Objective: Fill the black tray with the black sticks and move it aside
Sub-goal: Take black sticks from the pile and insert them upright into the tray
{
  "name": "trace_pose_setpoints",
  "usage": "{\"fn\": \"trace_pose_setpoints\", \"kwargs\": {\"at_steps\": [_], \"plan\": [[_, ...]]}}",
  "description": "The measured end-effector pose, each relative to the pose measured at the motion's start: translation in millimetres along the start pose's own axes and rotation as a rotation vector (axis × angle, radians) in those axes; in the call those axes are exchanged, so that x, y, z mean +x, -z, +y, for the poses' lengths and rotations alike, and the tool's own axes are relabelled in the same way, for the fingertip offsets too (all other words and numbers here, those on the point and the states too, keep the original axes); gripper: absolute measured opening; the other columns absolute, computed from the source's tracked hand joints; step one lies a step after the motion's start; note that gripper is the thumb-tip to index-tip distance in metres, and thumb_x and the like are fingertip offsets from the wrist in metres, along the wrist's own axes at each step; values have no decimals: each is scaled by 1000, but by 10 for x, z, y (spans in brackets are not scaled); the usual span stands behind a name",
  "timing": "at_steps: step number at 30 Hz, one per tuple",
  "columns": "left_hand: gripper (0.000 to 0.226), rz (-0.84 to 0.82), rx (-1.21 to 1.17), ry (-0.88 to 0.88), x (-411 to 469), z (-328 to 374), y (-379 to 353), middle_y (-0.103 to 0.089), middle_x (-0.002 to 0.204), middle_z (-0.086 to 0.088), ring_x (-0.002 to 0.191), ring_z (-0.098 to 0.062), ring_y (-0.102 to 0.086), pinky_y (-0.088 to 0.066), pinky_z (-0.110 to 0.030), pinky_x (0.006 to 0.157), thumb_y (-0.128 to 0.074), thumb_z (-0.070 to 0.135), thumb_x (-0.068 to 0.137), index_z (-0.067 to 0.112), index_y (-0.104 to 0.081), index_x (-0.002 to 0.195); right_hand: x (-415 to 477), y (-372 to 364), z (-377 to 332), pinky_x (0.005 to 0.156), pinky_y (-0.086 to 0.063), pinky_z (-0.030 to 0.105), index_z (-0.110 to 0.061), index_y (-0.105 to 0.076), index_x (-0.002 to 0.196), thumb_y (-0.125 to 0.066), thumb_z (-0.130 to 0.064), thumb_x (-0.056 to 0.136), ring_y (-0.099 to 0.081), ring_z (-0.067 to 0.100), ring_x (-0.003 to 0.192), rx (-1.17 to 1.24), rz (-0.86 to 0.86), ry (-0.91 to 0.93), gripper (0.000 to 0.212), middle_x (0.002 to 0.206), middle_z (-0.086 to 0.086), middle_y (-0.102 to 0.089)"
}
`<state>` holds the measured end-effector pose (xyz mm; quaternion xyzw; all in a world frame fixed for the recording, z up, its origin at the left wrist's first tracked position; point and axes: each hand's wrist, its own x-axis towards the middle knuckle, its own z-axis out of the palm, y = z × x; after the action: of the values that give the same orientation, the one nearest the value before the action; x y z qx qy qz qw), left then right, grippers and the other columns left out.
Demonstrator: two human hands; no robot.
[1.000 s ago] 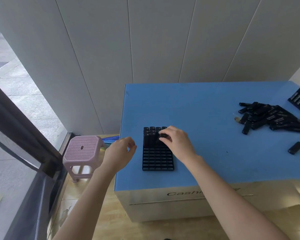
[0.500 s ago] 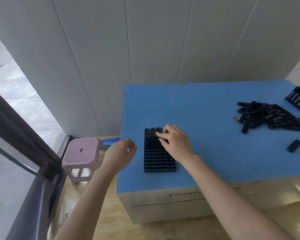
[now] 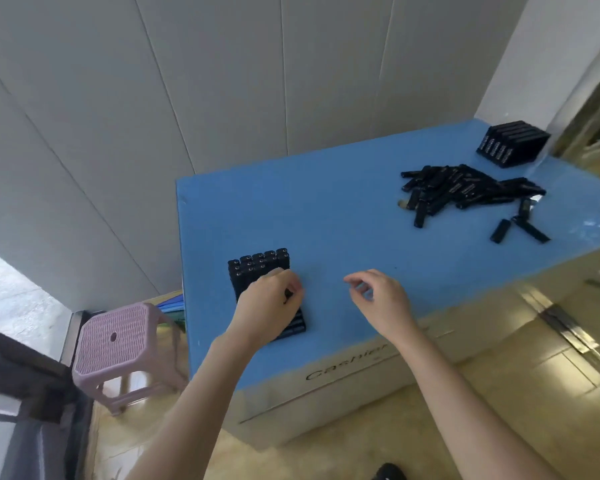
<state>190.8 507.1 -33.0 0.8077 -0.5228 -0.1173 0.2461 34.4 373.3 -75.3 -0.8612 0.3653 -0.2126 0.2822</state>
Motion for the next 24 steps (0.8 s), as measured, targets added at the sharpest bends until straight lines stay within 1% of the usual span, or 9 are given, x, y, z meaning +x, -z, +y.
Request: {"fn": "trace_pose_setpoints", "kwargs": {"at_steps": [2,5,6,8,10,14,16,21,24], "plan": [[17,-37,15,-30,119,203,-137,-51,94,13,83,-14,-56,-46,-29,72,-48,28,94,18,-60,102,-24,210,199,67,-43,19,-20,-67,101,-56,-16,90,-54,3,77,-12,-13,-44,16,92,-11,-59],[18,-57,45,-79,324,539,-382,-53,97,13,80,-13,-55,-42,-26,70,-48,31,94,19,-59,102,-85,547,563,62,-39,12,-23,-66,100,-54,-19,91,-55,3,79,-40,-14,-102,16,94,-10,-61],[18,-59,43,-82,391,668,-477,-55,100,12,81,-13,-56,-42,-27,70,-47,31,94,20,-59,102,-111,669,698,64,-41,13,-24,-66,100,-54,-19,91,-56,3,80,-46,-14,-119,16,94,-11,-61],[19,-72,26,-94,531,984,-709,-58,104,10,87,-16,-58,-46,-29,72,-46,32,95,20,-59,102,-168,943,996,69,-47,20,-25,-66,100,-54,-20,91,-57,4,82,-53,-16,-152,16,95,-12,-61],[20,-90,9,-115,656,1373,-1000,-58,108,8,91,-18,-58,-47,-31,74,-45,32,95,20,-59,104,-226,1261,1335,70,-46,22,-25,-66,99,-55,-21,91,-56,4,81,-76,-16,-176,15,93,-12,-60],[20,-120,-40,-138,844,2177,-1615,-59,110,8,93,-15,-58,-44,-27,73,-45,32,95,20,-59,104,-321,1929,2027,74,-50,26,-27,-66,96,-57,-24,90,-57,4,80,-87,0,-233,11,92,-13,-63],[20,-123,-59,-133,933,2469,-1875,-59,111,8,93,-15,-57,-43,-27,73,-45,32,95,20,-59,104,-332,2198,2321,75,-51,29,-26,-67,96,-58,-22,89,-58,5,80,-88,4,-254,12,93,-13,-64],[22,-118,-63,-80,1148,2972,-2322,-59,111,8,98,-15,-56,-45,-29,77,-44,33,95,20,-57,107,-239,2612,2844,72,-49,23,-26,-66,98,-57,-20,89,-57,4,81,-66,-4,-262,15,95,-13,-64],[25,-56,-68,-31,1332,3168,-2455,-58,116,5,106,-15,-54,-45,-29,79,-44,31,96,17,-55,114,-79,2718,3045,69,-43,15,-24,-66,102,-56,-19,89,-57,5,82,-40,-26,-247,16,96,-13,-63]]}}
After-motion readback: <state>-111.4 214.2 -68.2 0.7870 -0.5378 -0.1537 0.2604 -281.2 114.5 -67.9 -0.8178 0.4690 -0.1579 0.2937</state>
